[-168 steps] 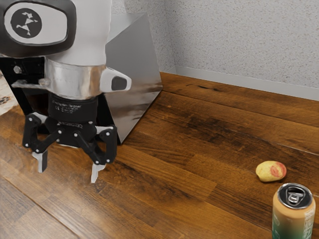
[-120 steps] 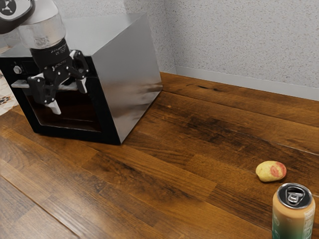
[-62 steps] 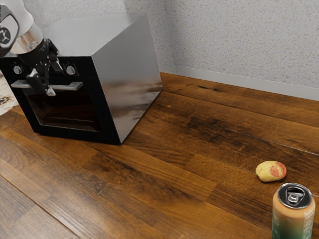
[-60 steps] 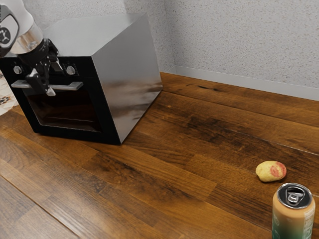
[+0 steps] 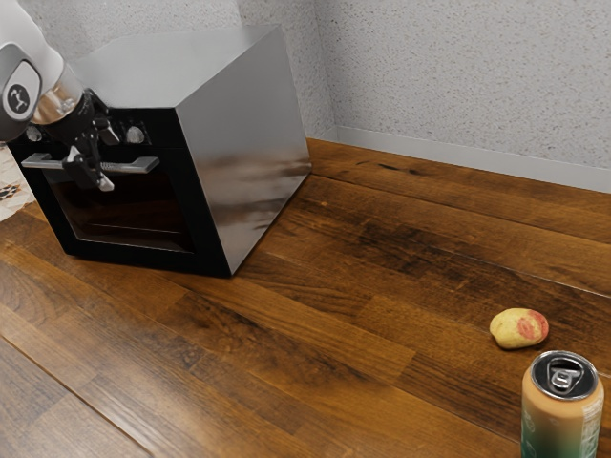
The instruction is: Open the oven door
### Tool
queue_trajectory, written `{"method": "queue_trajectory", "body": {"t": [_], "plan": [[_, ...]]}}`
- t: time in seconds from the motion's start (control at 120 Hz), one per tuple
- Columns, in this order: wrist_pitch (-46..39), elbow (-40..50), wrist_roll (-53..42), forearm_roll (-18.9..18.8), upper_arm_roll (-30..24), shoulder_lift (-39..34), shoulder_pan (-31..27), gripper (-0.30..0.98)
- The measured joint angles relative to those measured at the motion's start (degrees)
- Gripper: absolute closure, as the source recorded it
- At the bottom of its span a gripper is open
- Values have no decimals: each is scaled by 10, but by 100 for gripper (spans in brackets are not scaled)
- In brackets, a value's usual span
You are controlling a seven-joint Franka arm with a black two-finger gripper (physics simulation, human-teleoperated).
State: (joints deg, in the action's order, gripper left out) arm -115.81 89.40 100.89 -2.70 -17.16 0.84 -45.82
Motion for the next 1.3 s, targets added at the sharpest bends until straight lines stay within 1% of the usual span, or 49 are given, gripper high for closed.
{"method": "queue_trajectory", "body": {"t": [0.2,0.283,0.375,0.542,0.683,0.733,0.783,0.817,0.833,0.867,0.883,0.908,0.925,0.967,1.0,1.033,1.1,1.15,1.3], "plan": [[-6,-1,-9,12,3,5,-54,0],[-19,-2,-15,6,-1,10,-72,0],[-38,6,-20,1,-1,-2,-78,0],[-57,7,-27,-3,-2,12,-67,0],[-68,11,-33,-3,-1,20,-26,0],[-76,43,-34,0,0,4,-12,0],[-86,110,-35,10,11,-59,0,0],[-92,142,-35,16,34,-93,17,0],[-94,153,-33,19,90,-104,70,0],[-95,169,-29,19,225,-125,205,0],[-95,185,-26,17,264,-145,241,0],[-96,221,-22,15,253,-185,222,0],[-96,237,-19,13,251,-203,219,0],[-98,259,-12,8,254,-216,220,0],[-100,256,-8,6,255,-202,213,0],[-101,225,-6,5,255,-167,206,0],[-107,182,-7,16,223,-116,160,0],[-111,162,-9,24,208,-92,142,0],[-126,121,-14,36,188,-52,130,0]]}}
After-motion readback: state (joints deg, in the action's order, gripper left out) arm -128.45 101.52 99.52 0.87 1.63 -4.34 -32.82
